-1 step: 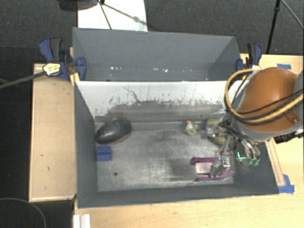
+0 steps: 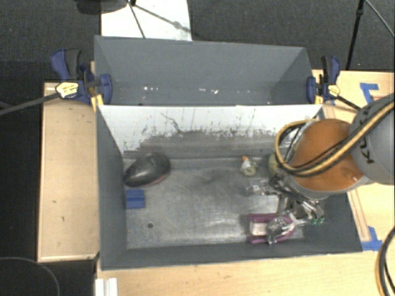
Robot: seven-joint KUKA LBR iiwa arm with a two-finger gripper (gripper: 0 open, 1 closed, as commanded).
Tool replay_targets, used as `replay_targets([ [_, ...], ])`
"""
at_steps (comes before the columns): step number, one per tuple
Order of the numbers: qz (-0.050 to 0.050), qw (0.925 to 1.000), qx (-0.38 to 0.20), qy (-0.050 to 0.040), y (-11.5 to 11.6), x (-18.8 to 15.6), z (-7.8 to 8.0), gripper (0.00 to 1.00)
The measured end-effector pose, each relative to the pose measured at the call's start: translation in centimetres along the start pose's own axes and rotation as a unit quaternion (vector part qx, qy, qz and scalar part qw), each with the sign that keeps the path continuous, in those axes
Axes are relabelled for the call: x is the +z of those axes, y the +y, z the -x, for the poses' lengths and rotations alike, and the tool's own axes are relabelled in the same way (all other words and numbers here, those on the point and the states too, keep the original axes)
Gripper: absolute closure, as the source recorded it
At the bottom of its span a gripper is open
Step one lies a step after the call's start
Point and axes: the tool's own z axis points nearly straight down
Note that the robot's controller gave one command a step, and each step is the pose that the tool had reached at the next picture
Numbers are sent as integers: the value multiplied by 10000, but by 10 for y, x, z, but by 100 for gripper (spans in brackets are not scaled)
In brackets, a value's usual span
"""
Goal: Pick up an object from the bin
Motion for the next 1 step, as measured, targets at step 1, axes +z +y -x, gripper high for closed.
replay_targets([
  [1,9,9999,-9,125,-1,-1,-7,100],
])
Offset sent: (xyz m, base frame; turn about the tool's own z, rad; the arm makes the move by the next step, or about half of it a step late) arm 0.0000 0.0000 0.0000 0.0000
